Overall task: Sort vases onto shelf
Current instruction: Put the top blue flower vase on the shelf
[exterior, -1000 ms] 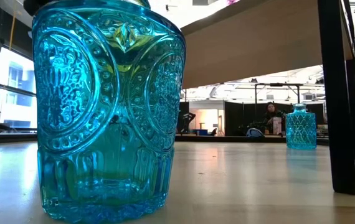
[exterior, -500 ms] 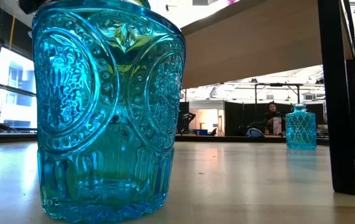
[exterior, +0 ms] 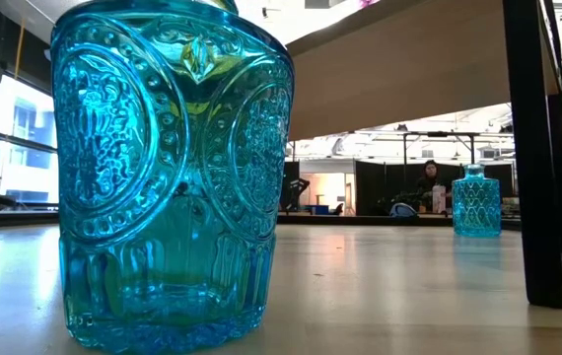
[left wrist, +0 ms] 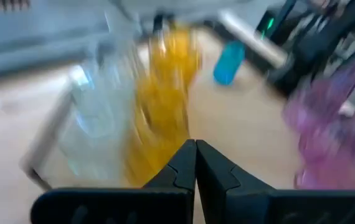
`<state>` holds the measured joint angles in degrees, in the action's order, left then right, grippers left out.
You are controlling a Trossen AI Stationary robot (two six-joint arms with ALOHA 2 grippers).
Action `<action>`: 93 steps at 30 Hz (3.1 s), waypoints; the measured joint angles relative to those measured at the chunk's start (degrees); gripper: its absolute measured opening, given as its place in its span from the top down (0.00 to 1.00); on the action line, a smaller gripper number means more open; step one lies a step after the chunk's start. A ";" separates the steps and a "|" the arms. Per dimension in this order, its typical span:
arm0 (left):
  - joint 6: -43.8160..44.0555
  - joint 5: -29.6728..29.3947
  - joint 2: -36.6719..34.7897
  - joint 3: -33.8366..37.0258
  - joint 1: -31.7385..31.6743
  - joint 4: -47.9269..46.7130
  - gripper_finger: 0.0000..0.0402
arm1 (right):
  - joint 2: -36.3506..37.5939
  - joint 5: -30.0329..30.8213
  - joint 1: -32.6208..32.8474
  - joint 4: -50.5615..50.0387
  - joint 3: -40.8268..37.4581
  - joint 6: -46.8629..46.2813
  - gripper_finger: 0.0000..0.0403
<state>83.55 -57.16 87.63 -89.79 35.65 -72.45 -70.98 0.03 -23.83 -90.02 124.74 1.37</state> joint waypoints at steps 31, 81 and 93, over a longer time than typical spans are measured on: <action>-21.70 1.88 -23.79 -4.60 0.09 -16.01 1.00 | -20.57 -2.78 -9.91 0.02 -0.01 -3.98 0.78; -22.21 2.14 -23.80 -4.56 1.43 -16.10 1.00 | 1.21 -5.56 -22.30 29.45 -73.11 -8.63 0.59; -22.67 2.05 -23.80 -0.89 1.43 -16.30 1.00 | 2.27 -4.56 -22.29 28.07 -73.36 -11.23 0.59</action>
<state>60.88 -55.11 63.84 -90.67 37.08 -88.75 -68.71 -4.52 -46.13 -61.94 51.37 -9.86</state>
